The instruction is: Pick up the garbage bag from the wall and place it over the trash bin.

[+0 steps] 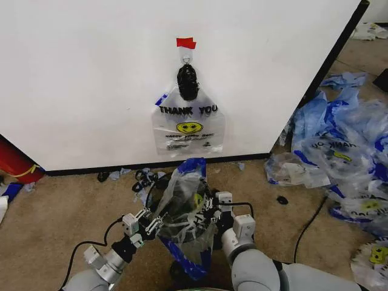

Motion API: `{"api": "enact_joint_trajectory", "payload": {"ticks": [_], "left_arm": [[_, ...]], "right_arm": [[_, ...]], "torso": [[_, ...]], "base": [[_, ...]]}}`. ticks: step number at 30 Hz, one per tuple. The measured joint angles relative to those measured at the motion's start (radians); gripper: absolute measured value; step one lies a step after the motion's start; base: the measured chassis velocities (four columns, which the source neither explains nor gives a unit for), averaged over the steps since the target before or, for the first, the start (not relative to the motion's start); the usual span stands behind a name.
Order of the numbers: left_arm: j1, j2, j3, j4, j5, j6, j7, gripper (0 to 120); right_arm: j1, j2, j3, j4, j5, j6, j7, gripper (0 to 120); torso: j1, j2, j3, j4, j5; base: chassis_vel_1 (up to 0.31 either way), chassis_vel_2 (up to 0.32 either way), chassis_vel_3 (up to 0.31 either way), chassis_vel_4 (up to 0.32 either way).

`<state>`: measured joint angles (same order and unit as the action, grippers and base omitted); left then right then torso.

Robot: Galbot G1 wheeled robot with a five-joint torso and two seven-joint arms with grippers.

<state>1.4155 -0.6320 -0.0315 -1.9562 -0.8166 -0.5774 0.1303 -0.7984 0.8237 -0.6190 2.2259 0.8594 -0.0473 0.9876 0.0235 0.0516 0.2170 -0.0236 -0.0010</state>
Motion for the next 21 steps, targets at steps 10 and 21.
{"api": "enact_joint_trajectory", "payload": {"ticks": [10,21], "left_arm": [[0.0,-0.015,-0.009,0.015,0.007,-0.01,0.002,0],[-0.018,-0.008,-0.046,0.036,-0.002,-0.018,-0.01,0]], "right_arm": [[-0.048,-0.016,0.02,0.0,-0.022,0.042,-0.035,1],[-0.118,-0.05,0.057,0.015,-0.041,0.13,-0.108,1]], "torso": [[0.0,0.0,0.0,0.0,0.0],[0.0,0.0,0.0,0.0001,0.0]], "base": [[0.0,0.0,0.0,0.0],[0.0,0.0,0.0,0.0]]}}
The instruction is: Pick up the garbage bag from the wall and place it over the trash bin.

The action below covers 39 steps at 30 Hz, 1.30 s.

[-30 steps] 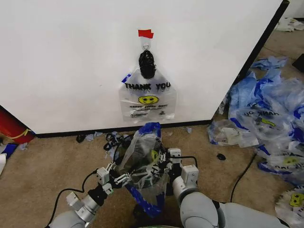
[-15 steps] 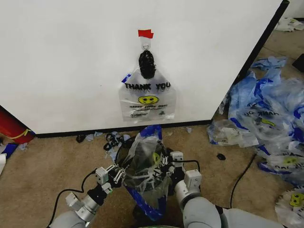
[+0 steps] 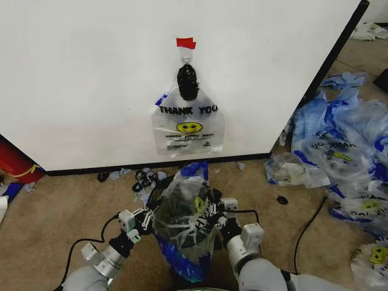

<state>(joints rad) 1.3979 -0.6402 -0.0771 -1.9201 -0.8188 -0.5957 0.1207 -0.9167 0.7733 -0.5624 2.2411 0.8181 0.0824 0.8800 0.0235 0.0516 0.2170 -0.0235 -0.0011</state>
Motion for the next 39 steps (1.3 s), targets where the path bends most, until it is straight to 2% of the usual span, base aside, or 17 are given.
{"api": "enact_joint_trajectory", "payload": {"ticks": [7,15,22,39], "left_arm": [[0.0,0.0,-0.009,0.008,-0.002,-0.008,-0.004,0],[0.004,-0.003,-0.01,0.008,-0.002,-0.01,-0.005,0],[0.008,-0.008,-0.016,0.017,-0.001,-0.022,-0.005,0],[0.005,-0.034,-0.01,0.051,0.002,-0.031,0.001,0]], "right_arm": [[-0.07,-0.041,0.042,0.005,-0.038,0.024,-0.038,1],[-0.099,-0.05,0.071,0.008,-0.05,0.04,-0.052,1],[-0.15,-0.065,0.109,0.028,-0.052,0.104,-0.135,1],[-0.207,-0.078,0.182,0.036,-0.043,0.185,-0.233,1]], "torso": [[0.0,0.0,0.0,-0.0001,0.0],[0.0,0.0,0.0,-0.0001,0.0],[0.0,0.0,0.0,-0.0001,-0.0003],[0.0,0.0,0.0,0.0,0.0]], "base": [[0.0,0.0,0.0,0.0],[0.0,0.0,0.0,0.0],[0.0,0.0,0.0,0.0],[0.0,0.0,0.0,0.0]]}}
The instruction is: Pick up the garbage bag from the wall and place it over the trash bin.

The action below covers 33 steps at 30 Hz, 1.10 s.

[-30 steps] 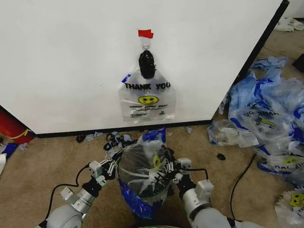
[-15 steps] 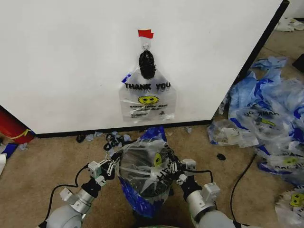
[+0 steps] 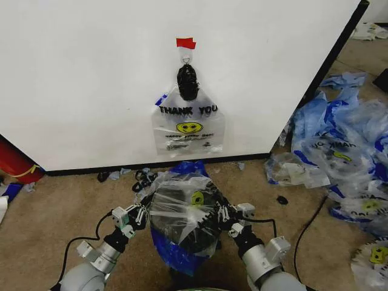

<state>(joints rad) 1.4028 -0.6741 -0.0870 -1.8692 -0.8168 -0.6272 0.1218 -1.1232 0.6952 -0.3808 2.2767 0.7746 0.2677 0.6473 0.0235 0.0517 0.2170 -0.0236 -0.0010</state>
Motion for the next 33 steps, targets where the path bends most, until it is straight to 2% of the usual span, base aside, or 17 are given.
{"api": "enact_joint_trajectory", "payload": {"ticks": [7,33], "left_arm": [[-0.001,-0.031,0.008,0.014,0.008,-0.005,0.002,0],[-0.009,-0.168,0.054,0.106,0.076,-0.006,0.004,0]], "right_arm": [[-0.013,0.016,0.025,-0.016,0.015,0.042,-0.038,1],[-0.019,0.064,0.075,-0.006,0.061,0.047,-0.04,1]], "torso": [[0.0,0.0,0.0,0.0,-0.0001],[0.0,0.0,0.0,0.0,-0.0001]], "base": [[0.0,0.0,0.0,0.0],[0.0,0.0,0.0,0.0]]}}
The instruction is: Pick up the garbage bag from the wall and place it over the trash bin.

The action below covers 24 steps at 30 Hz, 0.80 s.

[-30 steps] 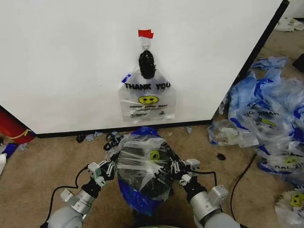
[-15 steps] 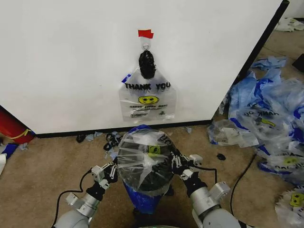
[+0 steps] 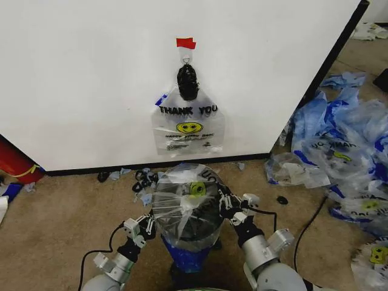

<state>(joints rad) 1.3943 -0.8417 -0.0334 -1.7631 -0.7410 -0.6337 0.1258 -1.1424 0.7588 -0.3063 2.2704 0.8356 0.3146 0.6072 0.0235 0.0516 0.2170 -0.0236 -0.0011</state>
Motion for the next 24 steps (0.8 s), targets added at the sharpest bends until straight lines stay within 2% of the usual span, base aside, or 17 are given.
{"api": "enact_joint_trajectory", "payload": {"ticks": [24], "left_arm": [[-0.008,-0.015,0.014,0.051,0.02,-0.003,-0.004,0]], "right_arm": [[-0.019,-0.005,0.014,0.012,-0.004,0.009,-0.008,1]], "torso": [[0.0,0.0,0.0,0.0,0.0001]], "base": [[0.0,0.0,0.0,0.0]]}}
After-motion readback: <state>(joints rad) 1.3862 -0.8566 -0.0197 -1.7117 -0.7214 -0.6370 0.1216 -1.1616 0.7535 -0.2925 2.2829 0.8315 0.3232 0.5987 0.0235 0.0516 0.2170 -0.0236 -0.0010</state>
